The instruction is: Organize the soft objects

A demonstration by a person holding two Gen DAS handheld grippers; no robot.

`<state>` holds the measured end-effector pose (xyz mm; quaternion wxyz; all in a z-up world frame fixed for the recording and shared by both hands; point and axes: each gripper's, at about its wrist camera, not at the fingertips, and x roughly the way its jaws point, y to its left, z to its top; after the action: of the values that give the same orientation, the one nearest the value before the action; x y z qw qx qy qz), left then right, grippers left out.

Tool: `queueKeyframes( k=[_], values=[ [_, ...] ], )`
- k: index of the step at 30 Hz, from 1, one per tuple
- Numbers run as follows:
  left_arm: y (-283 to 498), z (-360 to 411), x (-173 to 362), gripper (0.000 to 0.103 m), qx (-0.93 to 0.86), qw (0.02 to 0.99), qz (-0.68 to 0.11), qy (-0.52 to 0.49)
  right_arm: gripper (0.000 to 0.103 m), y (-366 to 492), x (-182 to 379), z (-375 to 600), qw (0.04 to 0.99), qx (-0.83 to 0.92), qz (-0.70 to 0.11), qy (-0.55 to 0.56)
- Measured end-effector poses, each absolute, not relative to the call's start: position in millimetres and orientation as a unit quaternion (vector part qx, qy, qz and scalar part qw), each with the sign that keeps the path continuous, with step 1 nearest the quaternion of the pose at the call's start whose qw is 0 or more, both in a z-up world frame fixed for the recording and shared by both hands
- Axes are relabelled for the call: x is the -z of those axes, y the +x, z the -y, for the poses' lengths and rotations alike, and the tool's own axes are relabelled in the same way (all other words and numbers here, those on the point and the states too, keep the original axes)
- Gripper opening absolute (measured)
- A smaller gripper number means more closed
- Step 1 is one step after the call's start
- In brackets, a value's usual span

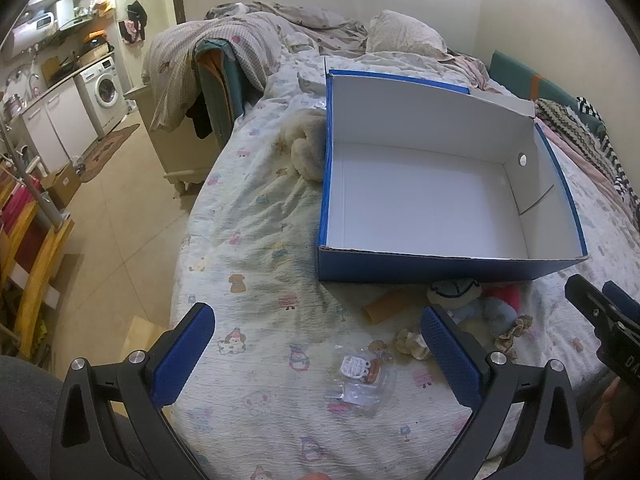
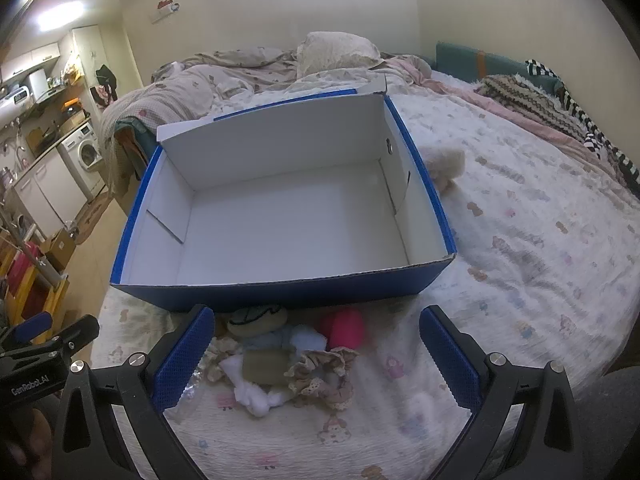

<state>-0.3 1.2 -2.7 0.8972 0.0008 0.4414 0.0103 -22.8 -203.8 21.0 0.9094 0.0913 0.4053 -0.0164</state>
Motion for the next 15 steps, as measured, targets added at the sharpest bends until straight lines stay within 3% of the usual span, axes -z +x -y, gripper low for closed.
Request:
queueKeyframes(
  k=[15],
  values=[
    [-1.2, -0.9, 1.5, 0.103, -0.014, 0.898, -0.439, 0.003, 0.103, -23.1, -21.6, 204.0, 0.91, 0.017, -0.405, 0.091]
  ],
)
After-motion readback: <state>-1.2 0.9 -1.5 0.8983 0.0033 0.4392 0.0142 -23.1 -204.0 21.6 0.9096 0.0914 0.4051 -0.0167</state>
